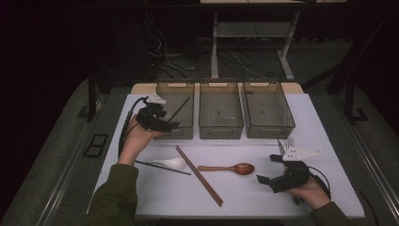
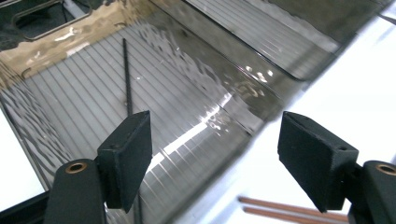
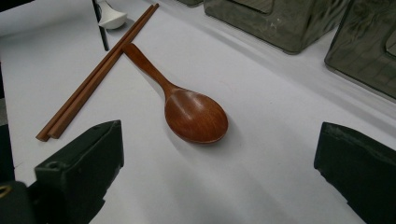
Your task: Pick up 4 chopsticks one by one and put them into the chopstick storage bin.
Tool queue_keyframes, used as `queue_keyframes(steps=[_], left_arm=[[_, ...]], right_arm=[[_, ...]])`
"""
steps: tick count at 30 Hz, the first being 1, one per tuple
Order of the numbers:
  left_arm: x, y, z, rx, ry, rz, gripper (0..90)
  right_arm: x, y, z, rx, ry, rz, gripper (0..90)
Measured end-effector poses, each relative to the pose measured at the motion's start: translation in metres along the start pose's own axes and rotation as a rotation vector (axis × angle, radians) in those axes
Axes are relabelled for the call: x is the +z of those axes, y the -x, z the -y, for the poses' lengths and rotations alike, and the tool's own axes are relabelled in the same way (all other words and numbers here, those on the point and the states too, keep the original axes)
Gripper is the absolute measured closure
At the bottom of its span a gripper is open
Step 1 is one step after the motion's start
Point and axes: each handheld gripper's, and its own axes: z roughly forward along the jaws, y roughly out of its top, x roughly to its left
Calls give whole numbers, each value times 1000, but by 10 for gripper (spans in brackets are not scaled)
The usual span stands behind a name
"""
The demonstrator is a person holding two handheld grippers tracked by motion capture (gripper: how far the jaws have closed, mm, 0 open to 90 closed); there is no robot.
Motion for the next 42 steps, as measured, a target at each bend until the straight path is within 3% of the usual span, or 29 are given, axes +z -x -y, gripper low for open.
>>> queue_keyframes(steps=[6,12,19,28,37,42], left_arm=[[-8,17,17,27,8,25,246],[-15,31,36,28,30,39,246],[-25,36,59,29,34,7,296],[-49,32,89,4,64,-59,556],[-61,17,125,-63,15,-82,849],[-59,7,132,-88,-8,-99,888]], right_arm=[[-1,0,0,2,2,2,13],[-1,0,0,1,1,1,13],[-1,0,0,2,1,3,13],[-1,1,0,2,3,5,13],[-1,-1,0,0,3,6,13],[0,-1,0,-6,0,5,13]])
